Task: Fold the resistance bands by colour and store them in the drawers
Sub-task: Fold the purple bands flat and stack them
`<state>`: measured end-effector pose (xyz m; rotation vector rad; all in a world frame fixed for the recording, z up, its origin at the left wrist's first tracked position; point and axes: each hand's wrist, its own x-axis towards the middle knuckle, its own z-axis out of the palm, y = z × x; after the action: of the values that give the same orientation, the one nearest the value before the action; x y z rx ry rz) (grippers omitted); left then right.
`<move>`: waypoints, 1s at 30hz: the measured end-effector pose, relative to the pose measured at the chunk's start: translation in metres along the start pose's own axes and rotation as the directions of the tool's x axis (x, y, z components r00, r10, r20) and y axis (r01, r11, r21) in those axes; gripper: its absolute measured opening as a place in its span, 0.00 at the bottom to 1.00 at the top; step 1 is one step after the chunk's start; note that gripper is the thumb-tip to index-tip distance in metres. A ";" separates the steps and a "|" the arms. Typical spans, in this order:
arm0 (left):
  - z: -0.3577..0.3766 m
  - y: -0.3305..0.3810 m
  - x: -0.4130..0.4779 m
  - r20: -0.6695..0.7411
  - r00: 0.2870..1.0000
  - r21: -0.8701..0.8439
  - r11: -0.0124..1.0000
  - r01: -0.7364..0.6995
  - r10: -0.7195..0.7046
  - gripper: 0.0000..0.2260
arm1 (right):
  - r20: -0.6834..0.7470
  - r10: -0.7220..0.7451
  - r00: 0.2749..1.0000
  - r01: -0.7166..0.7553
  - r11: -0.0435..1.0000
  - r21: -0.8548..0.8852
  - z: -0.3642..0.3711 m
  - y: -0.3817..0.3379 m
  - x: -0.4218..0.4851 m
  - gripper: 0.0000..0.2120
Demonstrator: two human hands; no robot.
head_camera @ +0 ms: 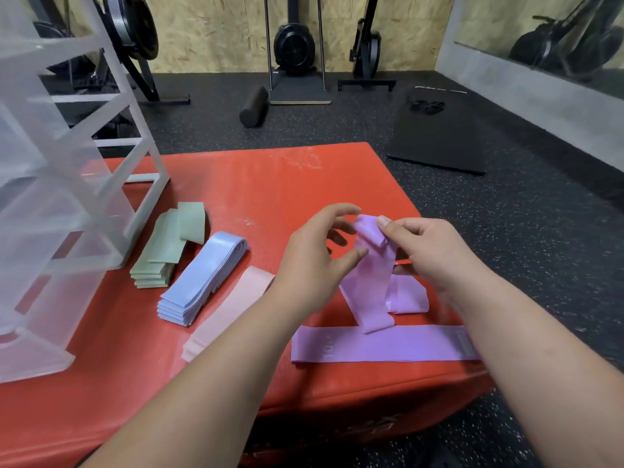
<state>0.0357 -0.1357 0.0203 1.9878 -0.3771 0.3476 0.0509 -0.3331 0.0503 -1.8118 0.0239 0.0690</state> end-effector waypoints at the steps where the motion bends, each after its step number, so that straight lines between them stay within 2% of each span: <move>1: 0.000 0.001 -0.001 -0.013 1.000 0.013 1.000 -0.021 0.021 0.20 | 0.005 0.007 1.000 -0.007 1.000 -0.002 0.000 0.000 0.000 0.22; 6: -0.001 -0.002 0.003 -0.090 0.995 0.071 0.997 -0.033 0.040 0.05 | 0.076 0.047 0.996 -0.046 0.999 -0.019 0.003 -0.002 -0.003 0.20; 9: -0.004 -0.002 0.005 -0.133 0.991 0.104 0.994 -0.012 0.026 0.02 | 0.134 0.041 0.990 -0.032 0.997 -0.068 0.004 -0.001 -0.003 0.23; 13: -0.008 -0.005 0.009 -0.219 0.970 -0.010 0.994 0.105 -0.104 0.03 | 0.302 0.042 0.952 -0.047 0.999 0.010 0.003 0.002 -0.003 0.24; 15: -0.011 -0.010 0.010 -0.258 0.951 -0.060 0.985 0.161 -0.171 0.04 | 0.390 -0.002 0.921 0.010 1.000 -0.018 0.000 0.005 -0.004 0.20; 17: -0.013 -0.011 0.012 -0.266 0.940 -0.115 0.975 0.188 -0.213 0.04 | 0.434 -0.038 0.900 0.107 0.985 -0.136 -0.002 0.010 -0.004 0.13; 18: -0.013 -0.009 0.012 -0.258 0.940 -0.142 0.971 0.191 -0.223 0.04 | 0.440 -0.049 0.897 0.157 0.965 -0.212 -0.003 0.013 -0.003 0.13; 20: -0.013 -0.005 0.012 -0.241 0.941 -0.178 0.964 0.196 -0.236 0.05 | 0.434 -0.070 0.898 0.225 0.921 -0.318 -0.001 0.020 -0.001 0.11; 22: -0.012 -0.005 0.012 -0.251 0.932 -0.206 0.955 0.213 -0.262 0.05 | 0.375 -0.119 0.919 0.260 0.900 -0.349 0.003 0.023 0.002 0.06; 27: -0.016 -0.019 0.015 -0.308 0.889 -0.203 0.936 0.286 -0.339 0.03 | 0.198 -0.188 0.962 0.228 0.952 -0.204 -0.001 0.022 0.011 0.04; 30: -0.016 -0.021 0.013 -0.224 0.912 -0.129 0.938 0.321 -0.342 0.07 | 0.083 -0.225 0.971 0.240 0.932 -0.271 -0.008 0.020 0.013 0.02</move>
<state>0.0554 -0.1138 0.0151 1.8530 0.1026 0.3451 0.0635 -0.3454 0.0320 -2.0818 -0.2487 -0.0530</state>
